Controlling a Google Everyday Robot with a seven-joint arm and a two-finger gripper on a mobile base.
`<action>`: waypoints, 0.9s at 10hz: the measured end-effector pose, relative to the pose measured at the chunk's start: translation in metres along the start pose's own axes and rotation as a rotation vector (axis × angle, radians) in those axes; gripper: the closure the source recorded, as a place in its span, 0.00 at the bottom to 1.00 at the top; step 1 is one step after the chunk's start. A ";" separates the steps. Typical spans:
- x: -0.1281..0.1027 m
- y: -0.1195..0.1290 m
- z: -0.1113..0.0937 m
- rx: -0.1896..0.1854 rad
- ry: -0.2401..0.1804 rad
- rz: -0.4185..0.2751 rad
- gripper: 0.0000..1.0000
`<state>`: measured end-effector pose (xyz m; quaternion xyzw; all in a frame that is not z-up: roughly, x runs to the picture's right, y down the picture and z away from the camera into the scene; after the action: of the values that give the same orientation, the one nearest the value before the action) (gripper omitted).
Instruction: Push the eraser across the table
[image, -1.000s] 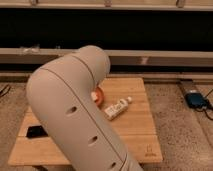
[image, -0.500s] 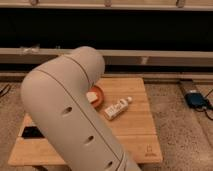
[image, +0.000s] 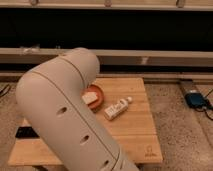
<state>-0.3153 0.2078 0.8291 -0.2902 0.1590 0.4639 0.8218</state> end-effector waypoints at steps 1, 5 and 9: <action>-0.005 0.007 0.000 -0.004 -0.002 -0.013 0.20; -0.019 0.030 -0.004 -0.021 -0.015 -0.062 0.20; -0.031 0.054 -0.011 -0.042 -0.038 -0.117 0.20</action>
<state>-0.3772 0.2018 0.8187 -0.3071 0.1163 0.4236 0.8442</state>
